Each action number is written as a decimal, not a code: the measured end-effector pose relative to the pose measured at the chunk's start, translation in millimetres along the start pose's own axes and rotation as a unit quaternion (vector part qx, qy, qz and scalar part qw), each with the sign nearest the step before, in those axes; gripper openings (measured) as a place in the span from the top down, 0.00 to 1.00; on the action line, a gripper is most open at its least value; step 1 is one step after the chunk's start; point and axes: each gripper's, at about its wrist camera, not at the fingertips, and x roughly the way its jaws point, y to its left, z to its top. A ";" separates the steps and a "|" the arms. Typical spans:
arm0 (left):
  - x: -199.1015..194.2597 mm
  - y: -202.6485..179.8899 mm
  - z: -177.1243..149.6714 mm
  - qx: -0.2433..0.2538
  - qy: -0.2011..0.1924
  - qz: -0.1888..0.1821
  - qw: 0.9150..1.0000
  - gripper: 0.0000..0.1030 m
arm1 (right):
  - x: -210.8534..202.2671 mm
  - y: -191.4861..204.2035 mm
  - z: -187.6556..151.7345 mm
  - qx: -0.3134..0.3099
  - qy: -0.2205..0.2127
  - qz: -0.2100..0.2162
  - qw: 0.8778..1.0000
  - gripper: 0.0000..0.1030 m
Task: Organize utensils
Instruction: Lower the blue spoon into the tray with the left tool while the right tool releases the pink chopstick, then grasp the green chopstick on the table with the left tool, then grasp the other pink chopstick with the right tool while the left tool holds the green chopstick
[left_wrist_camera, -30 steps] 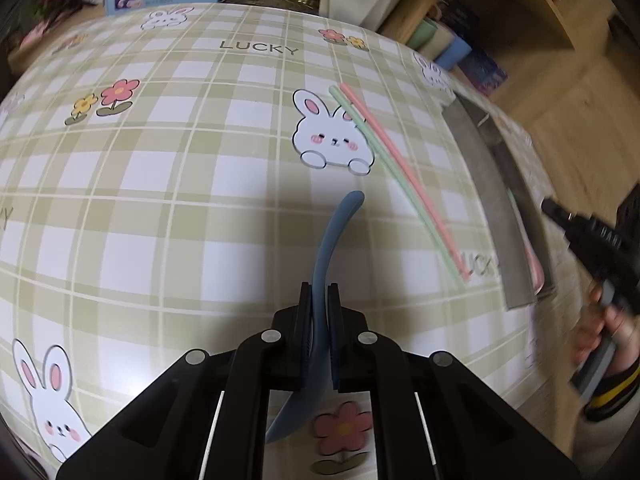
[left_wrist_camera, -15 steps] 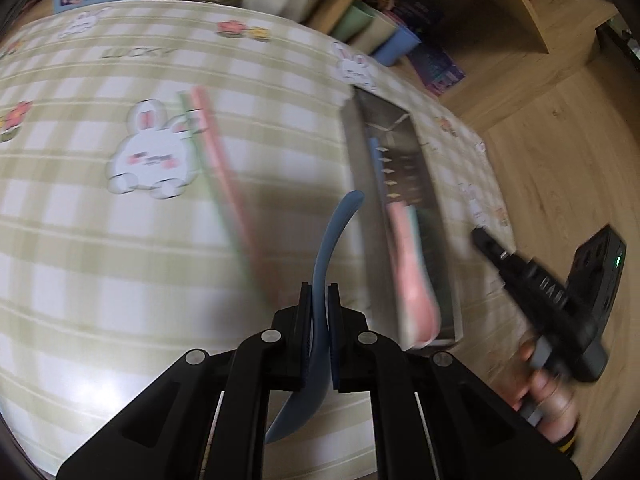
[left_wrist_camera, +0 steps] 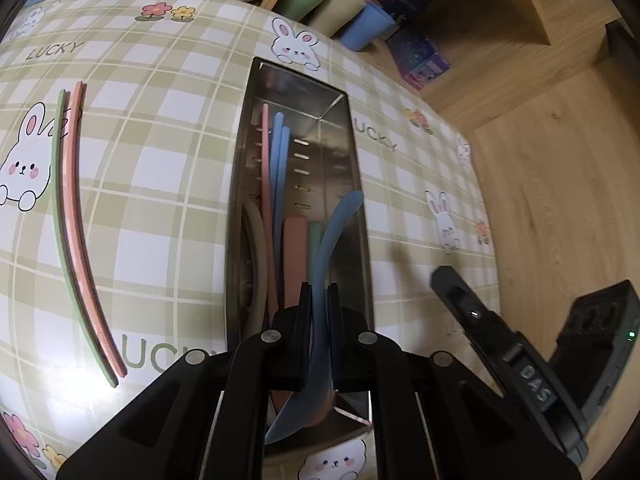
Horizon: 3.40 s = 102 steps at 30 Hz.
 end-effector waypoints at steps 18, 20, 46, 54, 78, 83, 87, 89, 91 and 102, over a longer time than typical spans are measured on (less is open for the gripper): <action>2.5 2.9 -7.5 0.010 0.026 -0.002 1.000 0.87 | -2.3 5.7 -4.0 -0.002 0.003 -0.003 1.000 0.93; -1.8 2.5 -8.2 0.014 0.021 0.000 1.000 0.87 | -3.6 8.1 -4.9 -0.004 0.003 -0.003 1.000 0.93; -68.8 123.5 30.9 -0.003 -0.064 0.135 0.989 0.83 | 12.0 41.1 -17.7 -0.031 0.019 -0.002 0.999 0.93; -54.8 126.3 46.3 0.020 -0.082 0.169 0.982 0.83 | 12.1 29.9 -15.2 -0.019 0.017 -0.004 1.000 0.93; -31.9 120.9 50.8 0.101 -0.103 0.239 0.960 0.76 | 21.0 18.5 -15.4 -0.006 0.023 -0.003 1.000 0.93; -35.7 123.7 46.2 0.104 -0.094 0.239 0.961 0.94 | 17.9 17.5 -15.2 -0.005 0.020 -0.003 1.000 0.93; -41.6 127.7 38.2 0.115 -0.084 0.231 0.963 0.94 | 17.4 18.8 -16.5 -0.007 0.019 -0.003 1.000 0.93; -42.6 128.1 34.8 0.127 -0.083 0.232 0.961 0.94 | 17.4 19.9 -17.7 -0.008 0.020 -0.003 1.000 0.93; -43.8 129.8 32.6 0.132 -0.084 0.230 0.960 0.94 | 17.2 21.9 -18.5 -0.011 0.020 -0.003 1.000 0.93; -79.1 152.9 10.2 0.085 -0.123 0.219 0.964 0.94 | 17.2 47.1 -25.1 -0.059 0.018 -0.022 0.998 0.93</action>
